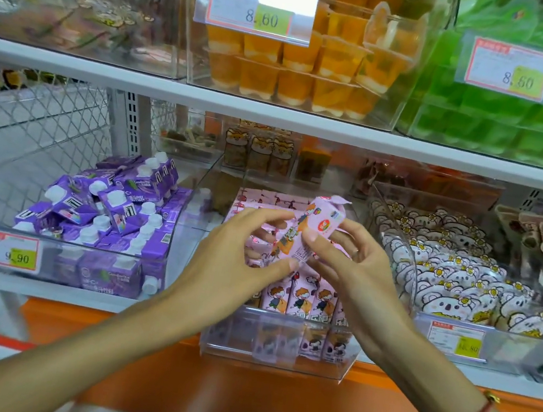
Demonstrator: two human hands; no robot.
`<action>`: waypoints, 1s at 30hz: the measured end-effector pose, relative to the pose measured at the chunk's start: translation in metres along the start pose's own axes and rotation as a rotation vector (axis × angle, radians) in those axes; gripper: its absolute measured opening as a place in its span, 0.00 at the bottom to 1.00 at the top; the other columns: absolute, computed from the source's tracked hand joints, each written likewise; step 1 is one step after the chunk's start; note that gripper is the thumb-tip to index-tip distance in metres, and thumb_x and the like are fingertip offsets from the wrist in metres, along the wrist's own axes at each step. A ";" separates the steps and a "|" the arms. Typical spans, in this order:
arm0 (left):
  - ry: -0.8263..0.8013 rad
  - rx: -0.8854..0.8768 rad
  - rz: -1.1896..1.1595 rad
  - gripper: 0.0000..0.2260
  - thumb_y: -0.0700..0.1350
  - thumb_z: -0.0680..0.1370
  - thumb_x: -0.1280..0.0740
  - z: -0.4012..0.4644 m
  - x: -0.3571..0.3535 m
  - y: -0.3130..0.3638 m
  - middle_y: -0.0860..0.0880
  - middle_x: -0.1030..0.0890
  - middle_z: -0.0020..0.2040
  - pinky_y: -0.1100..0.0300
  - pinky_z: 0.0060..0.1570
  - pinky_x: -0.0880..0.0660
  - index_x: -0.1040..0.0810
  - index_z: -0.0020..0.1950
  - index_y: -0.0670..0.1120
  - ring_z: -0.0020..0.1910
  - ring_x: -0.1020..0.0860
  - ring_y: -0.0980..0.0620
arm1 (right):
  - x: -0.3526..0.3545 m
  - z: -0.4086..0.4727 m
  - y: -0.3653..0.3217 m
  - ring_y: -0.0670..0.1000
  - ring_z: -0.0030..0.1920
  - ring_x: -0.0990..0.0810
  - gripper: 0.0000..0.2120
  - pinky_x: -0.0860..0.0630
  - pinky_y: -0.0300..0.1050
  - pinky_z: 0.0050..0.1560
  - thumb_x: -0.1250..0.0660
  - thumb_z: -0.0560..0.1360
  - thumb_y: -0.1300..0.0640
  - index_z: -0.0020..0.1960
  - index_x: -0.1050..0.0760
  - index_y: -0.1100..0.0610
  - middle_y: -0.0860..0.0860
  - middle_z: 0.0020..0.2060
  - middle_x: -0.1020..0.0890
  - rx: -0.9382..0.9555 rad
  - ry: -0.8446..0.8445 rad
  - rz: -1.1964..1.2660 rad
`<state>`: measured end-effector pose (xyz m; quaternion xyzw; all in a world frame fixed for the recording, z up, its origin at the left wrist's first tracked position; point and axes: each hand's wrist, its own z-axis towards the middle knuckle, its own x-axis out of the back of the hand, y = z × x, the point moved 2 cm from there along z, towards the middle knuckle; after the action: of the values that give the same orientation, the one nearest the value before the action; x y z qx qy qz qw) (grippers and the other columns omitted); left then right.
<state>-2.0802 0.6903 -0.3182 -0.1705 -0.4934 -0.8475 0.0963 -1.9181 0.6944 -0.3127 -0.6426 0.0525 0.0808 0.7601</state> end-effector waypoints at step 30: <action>0.024 -0.032 -0.011 0.18 0.49 0.76 0.30 0.009 0.008 0.000 0.61 0.24 0.61 0.59 0.61 0.27 0.25 0.65 0.56 0.61 0.26 0.63 | -0.007 0.001 -0.011 0.47 0.53 0.18 0.21 0.21 0.38 0.51 0.26 0.66 0.54 0.58 0.22 0.50 0.48 0.52 0.17 0.162 -0.039 -0.158</action>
<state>-2.0862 0.6979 -0.3109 -0.1593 -0.4796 -0.8577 0.0949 -1.9231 0.6929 -0.3006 -0.5796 -0.0067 0.0288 0.8144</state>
